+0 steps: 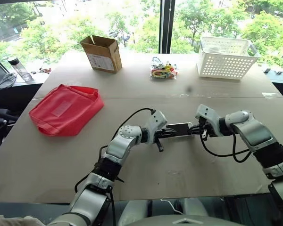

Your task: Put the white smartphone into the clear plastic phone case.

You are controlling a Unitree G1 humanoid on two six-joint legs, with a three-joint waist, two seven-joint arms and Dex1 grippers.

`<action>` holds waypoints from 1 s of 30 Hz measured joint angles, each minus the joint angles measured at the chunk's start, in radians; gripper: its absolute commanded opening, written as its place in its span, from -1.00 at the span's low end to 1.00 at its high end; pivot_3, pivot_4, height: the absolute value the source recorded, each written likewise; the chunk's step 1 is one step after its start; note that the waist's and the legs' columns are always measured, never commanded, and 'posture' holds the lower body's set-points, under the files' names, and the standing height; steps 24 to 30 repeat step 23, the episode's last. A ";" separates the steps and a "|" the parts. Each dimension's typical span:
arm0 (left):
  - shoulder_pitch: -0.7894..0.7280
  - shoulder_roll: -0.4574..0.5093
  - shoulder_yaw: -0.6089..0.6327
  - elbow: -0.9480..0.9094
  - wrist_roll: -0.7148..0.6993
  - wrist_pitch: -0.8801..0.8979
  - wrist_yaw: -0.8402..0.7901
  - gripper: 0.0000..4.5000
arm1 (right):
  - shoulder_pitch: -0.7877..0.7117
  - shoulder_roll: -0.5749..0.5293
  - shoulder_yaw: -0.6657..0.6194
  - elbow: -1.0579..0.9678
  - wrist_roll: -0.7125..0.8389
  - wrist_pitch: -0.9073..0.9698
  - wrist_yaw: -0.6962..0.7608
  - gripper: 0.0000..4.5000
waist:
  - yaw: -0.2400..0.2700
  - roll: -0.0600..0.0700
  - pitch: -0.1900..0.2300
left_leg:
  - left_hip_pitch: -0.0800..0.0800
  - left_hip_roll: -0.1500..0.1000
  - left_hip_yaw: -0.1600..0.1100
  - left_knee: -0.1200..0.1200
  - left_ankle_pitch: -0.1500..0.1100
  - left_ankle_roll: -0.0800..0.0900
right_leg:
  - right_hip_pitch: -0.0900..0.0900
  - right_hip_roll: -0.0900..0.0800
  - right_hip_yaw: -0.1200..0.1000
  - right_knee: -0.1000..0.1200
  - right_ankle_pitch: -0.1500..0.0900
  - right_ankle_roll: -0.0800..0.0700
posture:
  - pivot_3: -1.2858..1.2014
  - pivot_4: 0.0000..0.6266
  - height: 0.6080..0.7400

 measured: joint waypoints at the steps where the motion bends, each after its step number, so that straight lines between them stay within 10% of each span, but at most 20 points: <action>1: 0.011 -0.008 0.006 -0.018 -0.009 -0.005 0.005 -0.97 | 0.029 0.027 -0.049 -0.015 0.017 -0.026 -0.037 -1.00 | 0.000 0.008 0.005 | -0.001 -0.001 0.001 0.000 0.000 0.000 | -0.001 -0.001 0.001 0.000 0.000 0.001 | 0.03 -0.52 0.89; 6: 0.085 -0.044 0.128 -0.154 -0.103 -0.033 0.077 -0.64 | 0.221 0.108 -0.231 -0.148 0.087 -0.167 -0.175 -0.65 | -0.002 0.021 0.015 | -0.032 -0.001 0.003 0.003 0.007 -0.007 | -0.039 0.001 0.005 0.014 0.001 0.003 | 0.03 -0.52 0.89; 14: 0.294 0.066 0.311 -0.493 -0.297 0.113 0.152 0.98 | 0.537 -0.005 -0.435 -0.405 0.149 -0.248 -0.182 1.00 | -0.002 0.025 0.022 | -0.031 -0.001 0.002 0.001 0.007 -0.008 | -0.040 0.004 0.011 0.012 0.001 0.003 | 0.03 -0.52 0.89; 23: 0.545 0.299 0.427 -0.617 -0.350 0.143 0.092 0.98 | 0.806 -0.094 -0.647 -0.542 0.275 -0.227 -0.102 1.00 | 0.001 0.024 0.037 | -0.022 -0.001 0.002 0.000 0.004 -0.003 | -0.031 0.003 0.011 0.012 0.001 0.002 | 0.03 -0.52 0.89; 30: 0.545 0.299 0.427 -0.617 -0.350 0.143 0.092 0.98 | 0.806 -0.094 -0.647 -0.542 0.275 -0.227 -0.102 1.00 | 0.001 0.024 0.037 | -0.022 -0.001 0.002 0.000 0.004 -0.003 | -0.031 0.003 0.011 0.012 0.001 0.002 | 0.03 -0.52 0.89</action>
